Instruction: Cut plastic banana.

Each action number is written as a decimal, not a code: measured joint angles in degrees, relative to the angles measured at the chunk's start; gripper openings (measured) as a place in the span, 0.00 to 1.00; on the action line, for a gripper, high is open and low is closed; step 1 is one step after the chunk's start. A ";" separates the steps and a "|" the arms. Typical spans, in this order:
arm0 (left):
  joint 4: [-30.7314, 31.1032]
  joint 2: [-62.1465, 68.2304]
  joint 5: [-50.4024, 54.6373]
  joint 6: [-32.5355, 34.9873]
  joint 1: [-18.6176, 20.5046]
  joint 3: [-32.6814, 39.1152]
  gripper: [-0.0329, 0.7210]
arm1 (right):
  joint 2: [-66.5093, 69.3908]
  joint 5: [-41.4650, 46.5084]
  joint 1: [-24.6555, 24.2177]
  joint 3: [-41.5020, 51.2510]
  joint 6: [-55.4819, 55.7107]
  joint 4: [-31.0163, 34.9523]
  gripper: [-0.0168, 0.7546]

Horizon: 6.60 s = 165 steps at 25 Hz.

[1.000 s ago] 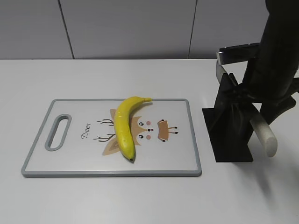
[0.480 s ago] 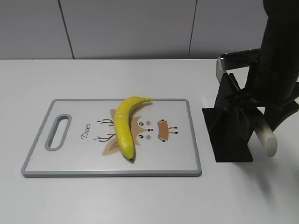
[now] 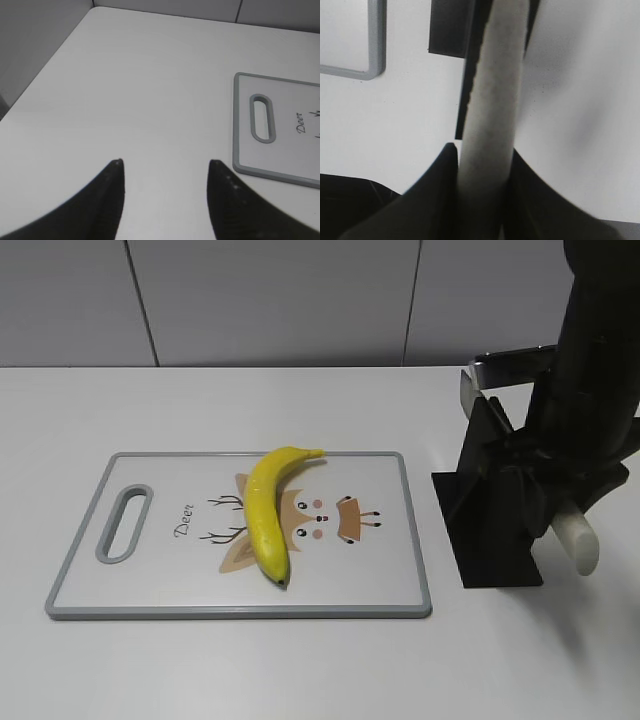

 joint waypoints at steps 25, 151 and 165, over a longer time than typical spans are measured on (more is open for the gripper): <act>-2.49 6.66 -3.54 5.61 0.00 -2.76 0.73 | -10.71 0.83 0.00 -8.93 -15.33 1.26 0.25; -28.21 118.26 -6.74 78.17 -21.88 -55.59 0.08 | 24.18 -16.77 -0.16 -16.03 -83.09 24.14 0.27; -27.89 116.78 -7.46 78.06 -22.00 -54.91 0.08 | 21.69 -17.42 -0.04 -15.58 -82.84 23.53 0.27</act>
